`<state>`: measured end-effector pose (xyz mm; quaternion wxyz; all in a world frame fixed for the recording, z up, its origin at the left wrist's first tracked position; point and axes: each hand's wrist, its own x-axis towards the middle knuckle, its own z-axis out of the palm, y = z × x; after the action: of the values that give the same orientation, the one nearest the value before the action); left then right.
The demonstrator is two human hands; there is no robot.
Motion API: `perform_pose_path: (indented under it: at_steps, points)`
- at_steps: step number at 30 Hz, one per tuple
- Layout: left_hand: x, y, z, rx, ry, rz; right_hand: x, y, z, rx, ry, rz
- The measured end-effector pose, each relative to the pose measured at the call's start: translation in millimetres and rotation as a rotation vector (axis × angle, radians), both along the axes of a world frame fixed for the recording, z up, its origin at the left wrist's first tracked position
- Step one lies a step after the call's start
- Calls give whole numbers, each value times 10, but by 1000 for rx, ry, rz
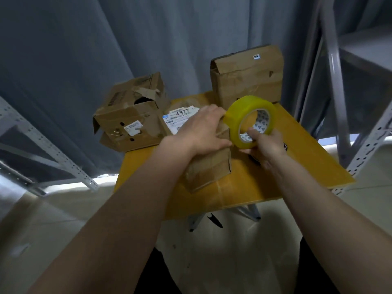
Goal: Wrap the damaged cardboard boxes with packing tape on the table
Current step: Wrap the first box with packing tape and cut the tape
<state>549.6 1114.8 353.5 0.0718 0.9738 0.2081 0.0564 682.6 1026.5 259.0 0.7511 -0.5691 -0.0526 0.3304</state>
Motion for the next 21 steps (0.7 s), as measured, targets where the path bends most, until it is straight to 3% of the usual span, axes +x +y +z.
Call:
perform_pose_path:
  at_steps: [2,9,14,18,21]
  points:
    - [44,39,-76,54,-20,38,17,32,21,1,-36,9]
    - [-58,56,-101,-22,-106,110,-41,245,71,-60,-58,70]
    - [-35,46,-58,68,35,201,-39,256,39,-147,-29,148]
    - [76,70,41,-56,166,359,-59,239,51,-138,-30,214]
    - [139,125,126,-251,173,346,-31,226,69,-167,-75,234]
